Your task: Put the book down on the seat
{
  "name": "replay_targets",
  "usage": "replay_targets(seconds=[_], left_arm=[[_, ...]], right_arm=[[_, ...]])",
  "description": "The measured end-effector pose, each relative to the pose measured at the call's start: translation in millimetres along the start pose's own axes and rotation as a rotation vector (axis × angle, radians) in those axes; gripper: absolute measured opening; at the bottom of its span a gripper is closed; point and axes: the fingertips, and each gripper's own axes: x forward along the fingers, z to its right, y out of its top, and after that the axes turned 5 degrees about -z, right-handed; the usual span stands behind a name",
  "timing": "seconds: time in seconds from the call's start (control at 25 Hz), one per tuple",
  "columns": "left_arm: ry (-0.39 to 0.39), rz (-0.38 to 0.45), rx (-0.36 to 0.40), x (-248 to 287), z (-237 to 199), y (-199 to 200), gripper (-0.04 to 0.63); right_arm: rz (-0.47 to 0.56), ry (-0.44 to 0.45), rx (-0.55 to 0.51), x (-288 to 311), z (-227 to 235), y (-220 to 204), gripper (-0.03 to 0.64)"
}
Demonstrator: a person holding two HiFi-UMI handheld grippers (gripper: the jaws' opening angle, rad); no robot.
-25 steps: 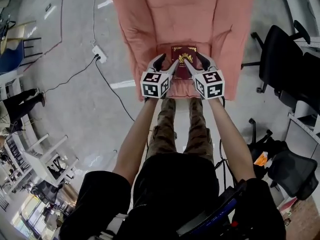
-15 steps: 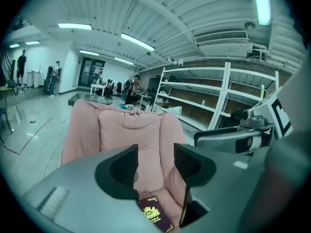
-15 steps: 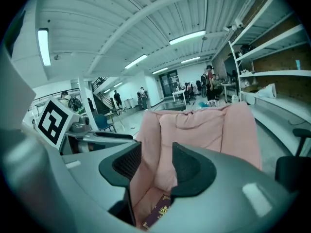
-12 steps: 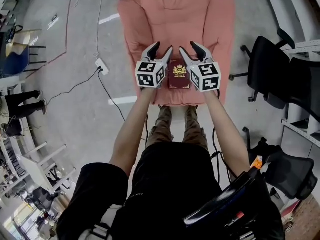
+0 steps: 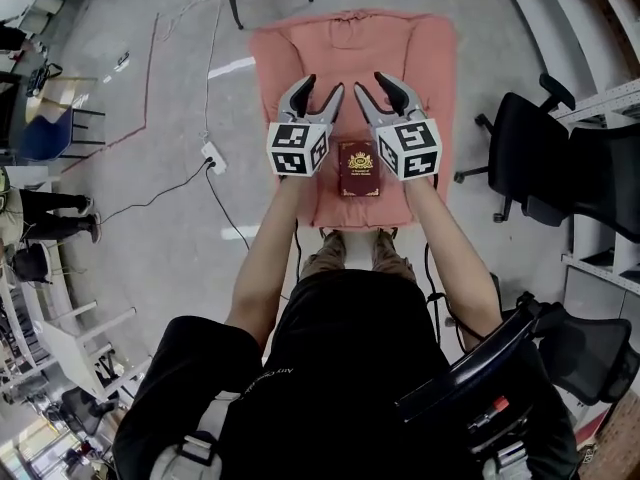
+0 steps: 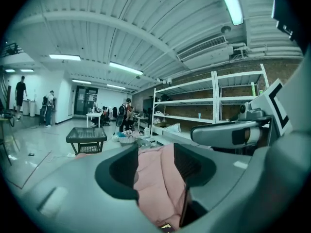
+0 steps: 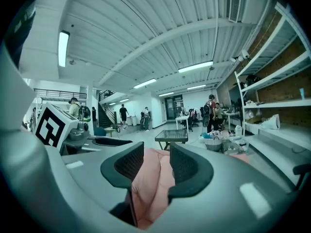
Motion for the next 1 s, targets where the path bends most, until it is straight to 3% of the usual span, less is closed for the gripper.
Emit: replay_targets(seconds=[0.48,0.68,1.0], left_arm=[[0.05,0.143,0.019,-32,-14,68,0.232],[0.041,0.182,0.086,-46,-1,79,0.226],[0.042,0.263,0.097,-54,16,71,0.192]], right_arm=[[0.152,-0.005,-0.084,-31,-8,79,0.179],[0.201,-0.034,-0.112,-47,-5,80,0.178],[0.243,-0.044,-0.145,-58,-12,61,0.152]])
